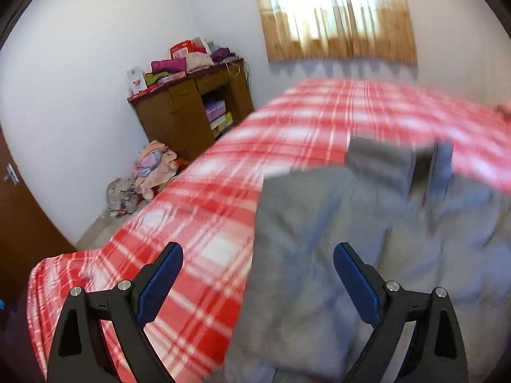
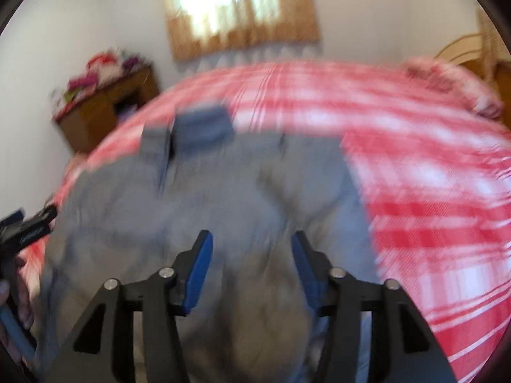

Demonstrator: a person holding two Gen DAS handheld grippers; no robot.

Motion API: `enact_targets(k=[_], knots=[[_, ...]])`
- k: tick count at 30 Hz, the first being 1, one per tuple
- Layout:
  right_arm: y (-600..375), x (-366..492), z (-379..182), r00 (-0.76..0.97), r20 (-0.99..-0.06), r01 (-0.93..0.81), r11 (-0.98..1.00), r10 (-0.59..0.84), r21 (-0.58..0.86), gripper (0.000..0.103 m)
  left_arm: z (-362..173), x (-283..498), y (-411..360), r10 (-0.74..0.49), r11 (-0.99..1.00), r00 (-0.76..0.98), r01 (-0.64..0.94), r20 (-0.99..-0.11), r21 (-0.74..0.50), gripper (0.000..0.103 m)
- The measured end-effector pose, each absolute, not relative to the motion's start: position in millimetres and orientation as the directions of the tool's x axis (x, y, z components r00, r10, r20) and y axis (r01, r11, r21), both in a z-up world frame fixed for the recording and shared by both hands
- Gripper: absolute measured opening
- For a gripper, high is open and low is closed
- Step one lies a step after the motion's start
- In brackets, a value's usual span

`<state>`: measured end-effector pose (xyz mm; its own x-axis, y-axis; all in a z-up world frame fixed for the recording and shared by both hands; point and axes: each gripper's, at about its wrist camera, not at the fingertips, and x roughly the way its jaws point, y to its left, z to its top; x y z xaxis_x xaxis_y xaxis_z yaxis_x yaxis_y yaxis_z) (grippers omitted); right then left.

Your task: Fold large clothes

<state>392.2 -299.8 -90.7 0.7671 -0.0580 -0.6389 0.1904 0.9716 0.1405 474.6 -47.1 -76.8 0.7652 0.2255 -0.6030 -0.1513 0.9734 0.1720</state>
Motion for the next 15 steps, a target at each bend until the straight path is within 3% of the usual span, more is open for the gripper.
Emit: enact_targets(k=[4,8,15], knots=[[-306,435,-73,0.76,-0.628,0.351,0.918,-0.166,0.183,0.056,-80,518,-45,0.223,0.974,0.719,-0.188,-0.659,0.125,0.096],[-320,480,-113,0.669,-0.724,0.467,0.853,-0.169,0.232,0.055,-115,552,-56,0.232,0.97,0.641,-0.211,-0.732,0.122,0.096],[-335,486,-158,0.642,-0.747,0.49,0.842,-0.173,0.225,0.055,-170,558,-54,0.204,0.975,0.607,-0.198,-0.768,0.102,0.096]])
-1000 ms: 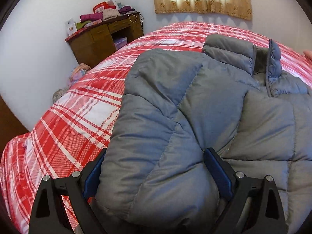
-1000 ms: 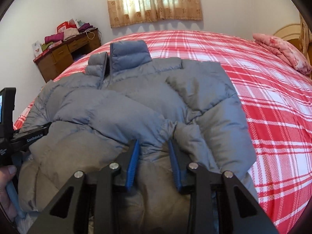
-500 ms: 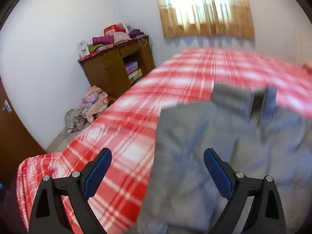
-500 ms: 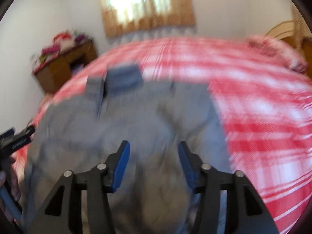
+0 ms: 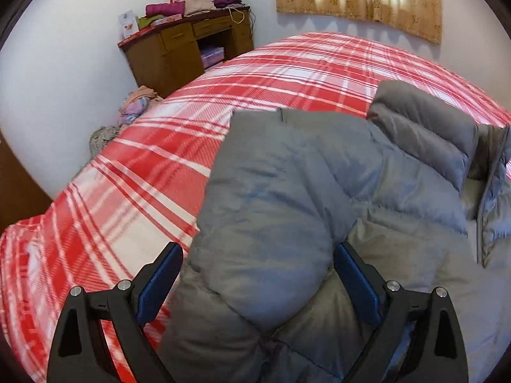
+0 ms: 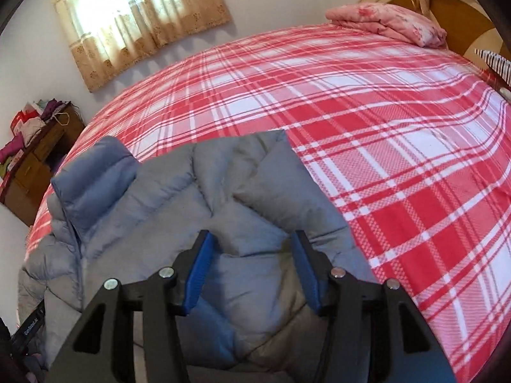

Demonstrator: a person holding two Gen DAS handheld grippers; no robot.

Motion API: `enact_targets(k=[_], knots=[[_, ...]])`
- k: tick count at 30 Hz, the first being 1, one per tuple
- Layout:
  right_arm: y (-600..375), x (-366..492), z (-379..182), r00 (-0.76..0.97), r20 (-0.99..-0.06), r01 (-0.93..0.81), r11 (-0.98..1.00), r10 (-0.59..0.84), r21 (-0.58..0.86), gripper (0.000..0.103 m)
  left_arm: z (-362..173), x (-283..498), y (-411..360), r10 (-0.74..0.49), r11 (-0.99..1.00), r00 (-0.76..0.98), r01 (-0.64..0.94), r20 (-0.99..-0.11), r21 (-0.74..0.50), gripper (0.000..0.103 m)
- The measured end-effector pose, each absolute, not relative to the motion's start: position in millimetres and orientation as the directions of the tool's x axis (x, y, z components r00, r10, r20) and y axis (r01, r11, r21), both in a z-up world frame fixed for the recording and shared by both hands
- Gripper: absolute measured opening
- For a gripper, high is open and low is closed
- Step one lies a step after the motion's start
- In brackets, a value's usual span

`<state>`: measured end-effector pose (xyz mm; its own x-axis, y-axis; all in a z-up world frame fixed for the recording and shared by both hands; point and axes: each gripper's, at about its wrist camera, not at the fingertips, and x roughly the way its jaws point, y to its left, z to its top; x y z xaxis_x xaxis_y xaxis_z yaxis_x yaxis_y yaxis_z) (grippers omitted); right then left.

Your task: Fold large clothes

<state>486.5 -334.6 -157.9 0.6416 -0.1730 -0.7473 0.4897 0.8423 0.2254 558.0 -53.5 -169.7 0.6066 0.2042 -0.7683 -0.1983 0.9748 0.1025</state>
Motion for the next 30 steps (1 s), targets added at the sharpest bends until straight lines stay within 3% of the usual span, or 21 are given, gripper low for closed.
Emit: enact_targets(k=[7,15,30], knots=[[-329,489,-165,0.649,-0.74,0.479,0.85,-0.176,0.219,0.057,-176,561,-53,0.221,0.97,0.594,-0.216,-0.773,0.111,0.102],[-322,494,-170,0.622,-0.754,0.486,0.859,-0.213,0.158,0.057,-177,561,-62,0.265,0.962,0.596,-0.219,-0.758,0.165,0.102],[-317,496,-174,0.609,-0.754,0.491,0.863,-0.244,0.118,0.057,-179,563,-58,0.239,0.967,0.6,-0.217,-0.764,0.133,0.102]])
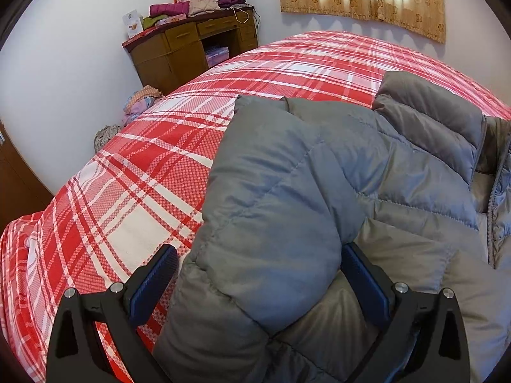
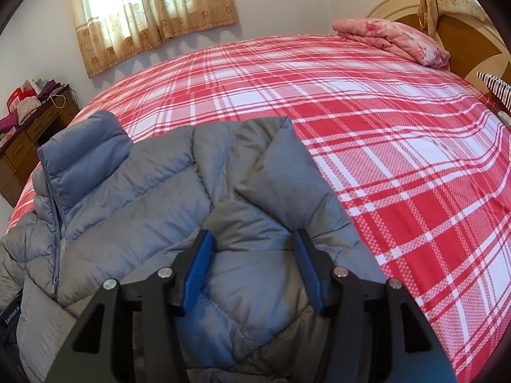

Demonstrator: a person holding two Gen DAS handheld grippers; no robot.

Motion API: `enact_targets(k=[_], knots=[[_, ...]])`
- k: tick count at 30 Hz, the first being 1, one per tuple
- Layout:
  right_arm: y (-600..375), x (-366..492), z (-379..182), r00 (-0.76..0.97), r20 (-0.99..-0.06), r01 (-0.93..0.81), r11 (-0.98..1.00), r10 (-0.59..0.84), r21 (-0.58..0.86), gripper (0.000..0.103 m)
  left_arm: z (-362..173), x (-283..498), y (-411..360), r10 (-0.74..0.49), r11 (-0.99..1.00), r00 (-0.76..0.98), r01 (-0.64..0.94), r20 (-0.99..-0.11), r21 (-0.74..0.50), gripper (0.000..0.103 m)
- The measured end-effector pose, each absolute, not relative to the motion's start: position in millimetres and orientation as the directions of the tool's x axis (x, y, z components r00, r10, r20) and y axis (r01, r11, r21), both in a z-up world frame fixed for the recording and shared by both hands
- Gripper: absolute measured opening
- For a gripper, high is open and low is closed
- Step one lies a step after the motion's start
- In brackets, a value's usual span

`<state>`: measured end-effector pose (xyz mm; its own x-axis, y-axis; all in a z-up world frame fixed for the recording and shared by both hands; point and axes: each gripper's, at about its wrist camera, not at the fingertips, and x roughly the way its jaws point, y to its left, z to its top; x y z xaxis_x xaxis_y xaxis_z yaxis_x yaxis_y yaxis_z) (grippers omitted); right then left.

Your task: Fold large clothes

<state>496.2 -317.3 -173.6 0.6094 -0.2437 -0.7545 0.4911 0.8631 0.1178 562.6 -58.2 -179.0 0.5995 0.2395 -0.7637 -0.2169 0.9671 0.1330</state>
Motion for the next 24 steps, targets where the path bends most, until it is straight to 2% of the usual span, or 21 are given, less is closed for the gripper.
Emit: enact_targets(k=[8,11,14,16,17,19,21,24], knots=[[-314,498,-173,0.603,-0.76,0.485,0.868,-0.243,0.107,0.06,-178,562,-58,0.233,0.969,0.6,-0.21,-0.765,0.131,0.102],[-312,501,-165,0.59,-0.783,0.442,0.891,-0.2,0.105,0.072,-167,562,-47,0.16,0.983,0.573,-0.164,-0.804,0.079,0.102],[-310,504,-143,0.606,-0.782,0.395,0.908,-0.146,0.137,0.078,-133,558,-32,0.089,0.988,0.625,-0.156,-0.776,-0.013,0.102],[-303,516,-117,0.643,-0.754,0.354,0.925,-0.134,0.137,0.086,-106,569,-28,0.041,0.99,0.665,-0.128,-0.746,-0.06,0.102],[-299,524,-106,0.66,-0.742,0.338,0.93,-0.123,0.147,0.088,-99,579,-29,0.032,0.991,0.666,-0.118,-0.745,-0.062,0.102],[-288,544,-88,0.688,-0.72,0.305,0.937,-0.092,0.172,0.099,-92,601,-34,0.045,0.993,0.663,-0.112,-0.747,-0.039,0.102],[-271,576,-75,0.696,-0.715,0.269,0.946,-0.062,0.181,0.101,-93,618,-39,0.08,0.991,0.655,-0.132,-0.752,-0.01,0.102],[-250,620,-72,0.688,-0.725,0.241,0.95,-0.022,0.2,0.101,-102,640,-43,0.031,0.989,0.614,-0.132,-0.789,-0.064,0.102]])
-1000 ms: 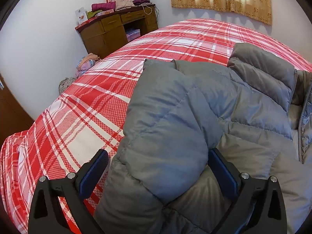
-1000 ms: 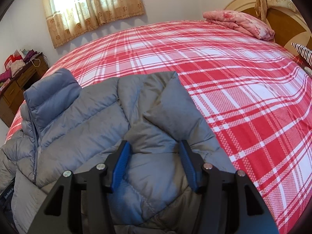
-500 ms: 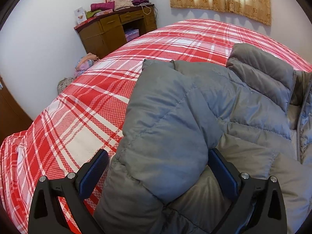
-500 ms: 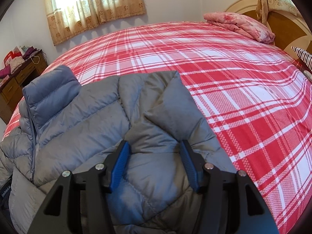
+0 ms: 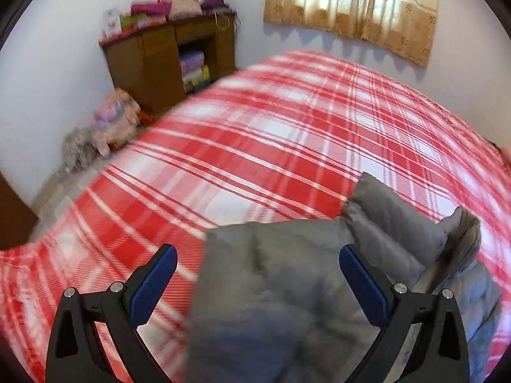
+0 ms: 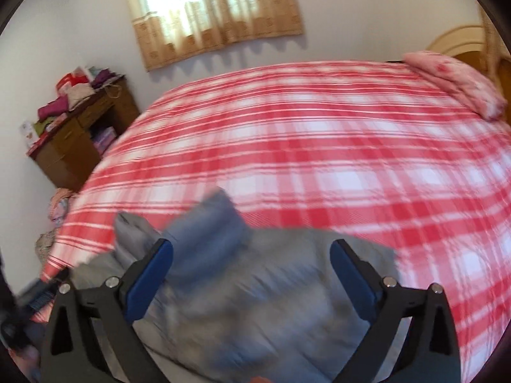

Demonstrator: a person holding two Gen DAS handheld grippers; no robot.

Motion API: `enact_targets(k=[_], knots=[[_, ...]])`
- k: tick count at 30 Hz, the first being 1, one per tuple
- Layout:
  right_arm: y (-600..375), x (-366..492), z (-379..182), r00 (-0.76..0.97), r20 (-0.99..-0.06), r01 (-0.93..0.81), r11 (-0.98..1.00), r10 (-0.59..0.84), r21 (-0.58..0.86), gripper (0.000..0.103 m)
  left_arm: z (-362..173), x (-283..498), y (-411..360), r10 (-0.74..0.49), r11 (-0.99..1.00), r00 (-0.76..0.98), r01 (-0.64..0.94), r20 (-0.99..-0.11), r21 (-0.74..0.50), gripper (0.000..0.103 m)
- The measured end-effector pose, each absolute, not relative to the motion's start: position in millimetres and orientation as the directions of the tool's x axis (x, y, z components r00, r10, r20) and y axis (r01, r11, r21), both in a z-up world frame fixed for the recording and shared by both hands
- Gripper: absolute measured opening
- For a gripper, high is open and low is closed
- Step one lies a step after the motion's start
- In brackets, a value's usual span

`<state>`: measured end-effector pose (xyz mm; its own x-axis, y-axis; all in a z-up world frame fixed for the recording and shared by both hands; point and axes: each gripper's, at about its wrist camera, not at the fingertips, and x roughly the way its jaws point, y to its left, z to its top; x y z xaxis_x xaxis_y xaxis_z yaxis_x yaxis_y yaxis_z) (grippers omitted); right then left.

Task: Fold large clothes
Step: 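Grasp the jacket's hem with the left gripper while the right gripper grasps the other hem corner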

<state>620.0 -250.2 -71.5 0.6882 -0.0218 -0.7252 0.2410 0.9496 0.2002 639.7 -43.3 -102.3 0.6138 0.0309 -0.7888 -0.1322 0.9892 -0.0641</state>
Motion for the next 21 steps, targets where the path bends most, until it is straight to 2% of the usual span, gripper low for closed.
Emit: enact_targets(k=[3,5,7,8,9,10,12,15,16,17,18,19,21], knots=[[-236,652,-80,0.655,-0.755,0.233,0.959,-0.034,0.159,0.1,-108,647,-48,0.031,0.988,0.61,-0.141,-0.792,-0.07,0.102],[-239,671,-101,0.57,-0.822,0.228,0.965,-0.022,0.132,0.097,-114,648,-52,0.026,0.99,0.607,-0.126,-0.794,-0.064,0.102],[-249,670,-116,0.526,-0.851,0.217,0.967,0.001,0.135,0.072,-114,647,-52,0.028,0.991,0.619,-0.118,-0.785,-0.058,0.102],[-253,666,-119,0.528,-0.849,0.211,0.968,0.005,0.137,0.067,-111,646,-52,0.017,0.991,0.637,-0.111,-0.77,-0.07,0.102],[-257,660,-120,0.533,-0.846,0.205,0.969,0.009,0.14,0.052,-107,647,-52,0.012,0.991,0.651,-0.109,-0.759,-0.077,0.102],[-263,653,-123,0.54,-0.842,0.193,0.971,0.015,0.142,0.033,-102,650,-54,0.01,0.991,0.665,-0.109,-0.747,-0.083,0.102],[-270,644,-123,0.556,-0.831,0.181,0.972,0.026,0.151,0.017,-88,659,-61,-0.002,0.989,0.692,-0.107,-0.722,-0.105,0.102],[-273,635,-120,0.583,-0.812,0.156,0.975,0.036,0.155,0.018,-69,679,-84,-0.023,0.991,0.712,-0.076,-0.702,-0.109,0.102],[-272,638,-116,0.597,-0.801,0.147,0.976,0.041,0.159,0.023,-67,689,-95,-0.024,0.994,0.698,-0.057,-0.716,-0.089,0.102],[-272,638,-111,0.606,-0.794,0.142,0.976,0.044,0.163,0.036,-67,698,-102,-0.01,0.996,0.685,-0.056,-0.729,-0.067,0.102],[-272,639,-106,0.614,-0.788,0.14,0.975,0.052,0.174,0.083,-69,708,-110,0.01,0.998,0.671,-0.057,-0.741,-0.038,0.102],[-271,640,-100,0.636,-0.77,0.138,0.972,0.061,0.191,0.1,-72,716,-115,0.023,0.998,0.658,-0.058,-0.752,-0.02,0.102],[-267,650,-94,0.638,-0.768,0.139,0.972,0.058,0.189,0.097,-87,733,-123,0.03,0.999,0.603,-0.054,-0.797,-0.004,0.102]])
